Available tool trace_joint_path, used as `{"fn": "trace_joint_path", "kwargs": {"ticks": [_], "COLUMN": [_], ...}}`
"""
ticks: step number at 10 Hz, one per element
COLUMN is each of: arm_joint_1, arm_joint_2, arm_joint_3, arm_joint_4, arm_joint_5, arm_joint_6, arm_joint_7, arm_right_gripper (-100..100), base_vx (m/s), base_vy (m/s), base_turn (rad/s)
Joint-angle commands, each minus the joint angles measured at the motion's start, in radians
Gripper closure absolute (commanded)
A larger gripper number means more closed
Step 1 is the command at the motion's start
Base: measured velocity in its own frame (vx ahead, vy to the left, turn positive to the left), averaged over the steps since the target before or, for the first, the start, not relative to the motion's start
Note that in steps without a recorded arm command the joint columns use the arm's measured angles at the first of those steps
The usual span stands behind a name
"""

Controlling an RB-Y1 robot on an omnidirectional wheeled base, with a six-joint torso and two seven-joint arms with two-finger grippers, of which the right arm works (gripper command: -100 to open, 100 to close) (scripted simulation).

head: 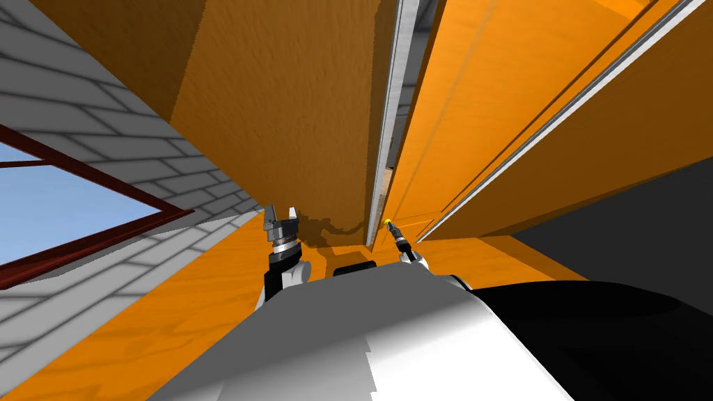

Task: Pull the door open

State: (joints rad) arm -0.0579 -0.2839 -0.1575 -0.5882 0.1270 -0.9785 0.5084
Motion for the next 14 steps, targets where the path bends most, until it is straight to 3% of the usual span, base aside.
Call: {"fn": "trace_joint_path", "kwargs": {"ticks": [1,9,10,13,14], "arm_joint_1": [0.003,0.000,0.000,0.000,-0.001], "arm_joint_2": [0.011,0.010,0.010,0.010,0.010], "arm_joint_3": [0.016,0.047,0.055,0.055,0.064], "arm_joint_4": [-0.007,-0.013,-0.015,-0.015,-0.017], "arm_joint_5": [-0.014,-0.082,-0.099,-0.099,-0.117], "arm_joint_6": [0.008,0.018,0.021,0.021,0.024], "arm_joint_7": [-0.049,-0.213,-0.254,-0.254,-0.296], "arm_right_gripper": [100,100,100,100,100], "base_vx": [-0.030,-0.039,-0.036,-0.016,-0.022], "base_vy": [-0.017,-0.026,-0.021,-0.009,-0.011], "base_turn": [0.075,0.056,0.086,0.003,0.058]}}
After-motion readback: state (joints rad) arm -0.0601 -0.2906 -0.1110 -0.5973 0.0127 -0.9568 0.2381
